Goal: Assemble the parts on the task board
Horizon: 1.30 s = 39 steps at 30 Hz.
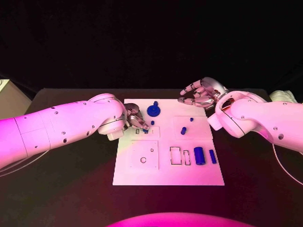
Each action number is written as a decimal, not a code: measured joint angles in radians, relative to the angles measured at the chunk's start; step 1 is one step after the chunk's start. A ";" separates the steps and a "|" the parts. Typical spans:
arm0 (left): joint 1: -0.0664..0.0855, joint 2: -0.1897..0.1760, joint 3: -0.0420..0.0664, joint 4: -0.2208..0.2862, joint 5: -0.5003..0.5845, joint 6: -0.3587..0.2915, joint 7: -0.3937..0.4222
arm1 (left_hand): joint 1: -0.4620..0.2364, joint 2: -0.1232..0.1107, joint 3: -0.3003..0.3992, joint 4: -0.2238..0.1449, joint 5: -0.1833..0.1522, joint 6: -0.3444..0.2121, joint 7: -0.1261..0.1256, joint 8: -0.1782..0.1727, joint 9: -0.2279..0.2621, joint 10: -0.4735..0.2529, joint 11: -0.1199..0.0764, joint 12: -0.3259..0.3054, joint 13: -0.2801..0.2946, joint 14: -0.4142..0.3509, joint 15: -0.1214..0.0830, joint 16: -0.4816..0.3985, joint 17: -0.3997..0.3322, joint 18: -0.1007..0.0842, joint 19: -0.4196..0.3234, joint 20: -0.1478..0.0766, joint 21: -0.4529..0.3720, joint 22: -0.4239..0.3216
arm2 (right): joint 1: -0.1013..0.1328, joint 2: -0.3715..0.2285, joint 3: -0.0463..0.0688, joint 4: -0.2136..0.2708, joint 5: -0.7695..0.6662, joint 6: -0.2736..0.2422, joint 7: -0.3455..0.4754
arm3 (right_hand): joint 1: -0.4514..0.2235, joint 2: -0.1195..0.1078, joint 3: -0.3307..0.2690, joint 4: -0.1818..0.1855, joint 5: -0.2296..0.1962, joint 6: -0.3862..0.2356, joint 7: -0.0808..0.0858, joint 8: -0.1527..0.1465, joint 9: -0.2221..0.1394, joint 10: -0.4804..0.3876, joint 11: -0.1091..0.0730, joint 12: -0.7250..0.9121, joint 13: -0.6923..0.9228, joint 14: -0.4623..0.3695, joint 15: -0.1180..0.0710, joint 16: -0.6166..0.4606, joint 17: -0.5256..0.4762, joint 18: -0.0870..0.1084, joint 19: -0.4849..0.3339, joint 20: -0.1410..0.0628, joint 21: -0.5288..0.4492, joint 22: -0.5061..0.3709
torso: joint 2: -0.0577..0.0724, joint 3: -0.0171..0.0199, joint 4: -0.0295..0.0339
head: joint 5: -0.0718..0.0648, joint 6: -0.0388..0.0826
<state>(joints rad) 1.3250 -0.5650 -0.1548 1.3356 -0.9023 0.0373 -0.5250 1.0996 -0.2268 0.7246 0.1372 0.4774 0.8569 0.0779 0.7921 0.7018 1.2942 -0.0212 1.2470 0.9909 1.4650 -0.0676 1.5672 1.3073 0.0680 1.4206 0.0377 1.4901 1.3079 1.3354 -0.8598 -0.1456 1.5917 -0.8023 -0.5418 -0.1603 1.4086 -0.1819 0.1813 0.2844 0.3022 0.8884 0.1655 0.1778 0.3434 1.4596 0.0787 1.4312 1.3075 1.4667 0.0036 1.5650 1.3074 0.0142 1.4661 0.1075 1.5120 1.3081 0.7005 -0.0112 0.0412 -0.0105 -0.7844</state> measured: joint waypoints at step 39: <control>0.003 0.008 0.001 -0.023 0.037 0.058 -0.010 | 0.001 0.001 -0.003 -0.003 0.009 0.003 -0.003 0.000 0.007 0.005 -0.002 0.000 0.007 0.004 -0.004 0.000 0.000 0.000 0.000 0.000 0.000 0.000 | -0.003 0.002 0.000 -0.018 -0.009 -0.001 0.000 | 0.000 0.000 0.000 0.000 0.006 0.000 0.000 0.000 0.000 0.000 0.000 0.000 0.000 0.000 0.000 0.000 0.001 0.000 0.000 0.000 0.000 -0.001 | 0.001 0.0004 -0.0002 | -0.002 -0.005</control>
<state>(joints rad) 1.3281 -0.5569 -0.1535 1.3131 -0.8657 0.0955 -0.5349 1.1008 -0.2256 0.7219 0.1345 0.4860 0.8604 0.0746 0.7918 0.7084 1.2995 -0.0233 1.2468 0.9978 1.4688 -0.0713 1.5672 1.3073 0.0681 1.4205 0.0377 1.4900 1.3076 1.3327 -0.8573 -0.1456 1.5735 -0.8109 -0.5430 -0.1603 1.4086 -0.1819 0.1813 0.2845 0.3080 0.8884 0.1655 0.1778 0.3434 1.4596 0.0787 1.4313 1.3074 1.4667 0.0036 1.5650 1.3081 0.0142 1.4661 0.1075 1.5120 1.3076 0.7011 -0.0108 0.0410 -0.0126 -0.7898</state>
